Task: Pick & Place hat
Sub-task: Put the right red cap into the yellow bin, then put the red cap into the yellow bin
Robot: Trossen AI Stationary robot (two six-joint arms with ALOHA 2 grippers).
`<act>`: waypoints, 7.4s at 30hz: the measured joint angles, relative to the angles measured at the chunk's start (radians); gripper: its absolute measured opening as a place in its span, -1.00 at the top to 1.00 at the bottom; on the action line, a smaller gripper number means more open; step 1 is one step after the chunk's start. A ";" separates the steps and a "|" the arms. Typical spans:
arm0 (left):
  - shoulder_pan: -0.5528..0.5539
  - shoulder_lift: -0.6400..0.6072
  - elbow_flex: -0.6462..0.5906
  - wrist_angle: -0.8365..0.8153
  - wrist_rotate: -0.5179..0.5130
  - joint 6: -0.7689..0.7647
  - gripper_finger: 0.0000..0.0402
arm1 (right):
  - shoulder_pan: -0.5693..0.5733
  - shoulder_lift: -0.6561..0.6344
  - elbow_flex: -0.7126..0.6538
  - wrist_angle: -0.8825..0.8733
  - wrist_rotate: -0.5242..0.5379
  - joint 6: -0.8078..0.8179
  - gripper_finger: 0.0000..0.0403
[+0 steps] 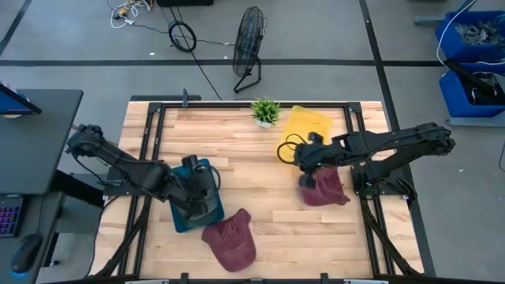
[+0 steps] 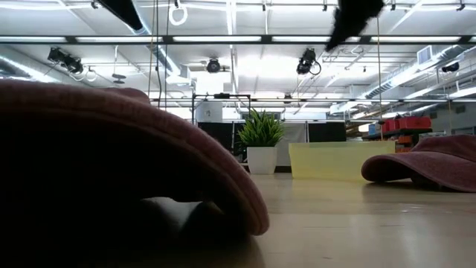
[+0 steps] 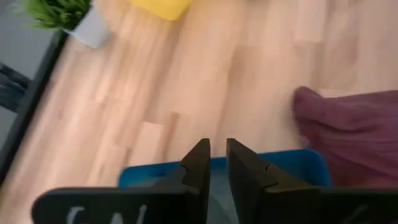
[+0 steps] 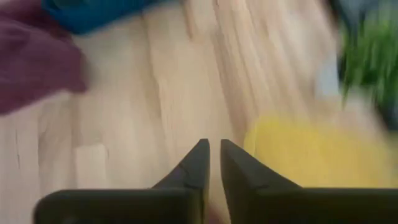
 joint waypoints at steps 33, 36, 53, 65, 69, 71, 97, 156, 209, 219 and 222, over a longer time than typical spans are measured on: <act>0.351 0.000 -0.034 0.164 -0.045 0.447 0.66 | 0.005 -0.001 -0.630 0.182 -0.258 1.044 0.87; 0.371 0.000 -0.034 0.168 -0.045 0.460 0.66 | 0.006 0.000 -0.631 0.199 -0.266 0.995 0.94; 0.398 0.000 -0.034 0.167 -0.045 0.432 0.66 | 0.107 0.001 -0.092 0.045 -0.191 0.587 0.97; 0.398 0.000 -0.033 0.167 -0.044 0.320 0.66 | 0.000 0.001 0.000 -0.212 0.534 -0.103 0.97; 0.398 0.000 -0.033 0.166 -0.044 0.288 0.66 | -0.130 -0.001 -0.049 -0.235 0.502 -0.227 0.97; 0.398 0.000 -0.033 0.166 -0.044 0.264 0.66 | -0.193 -0.001 -0.103 -0.195 0.502 -0.284 0.97; 0.398 0.000 -0.033 0.197 -0.044 0.188 0.66 | -0.422 0.000 -0.514 0.409 0.362 -0.627 0.62; 0.220 0.506 -0.033 0.537 0.864 -0.166 -0.03 | 0.045 0.170 -0.293 0.736 -0.176 -0.371 0.14; 0.341 0.334 -0.034 0.778 0.586 0.460 0.91 | 0.030 0.227 -0.292 0.848 -0.362 -0.195 0.93; 0.354 0.331 -0.031 0.770 0.572 0.467 0.58 | 0.032 0.208 -0.295 0.788 -0.277 -0.123 0.96; 0.354 0.331 -0.031 0.754 0.573 0.466 0.39 | 0.032 0.190 -0.295 0.738 -0.270 -0.081 0.97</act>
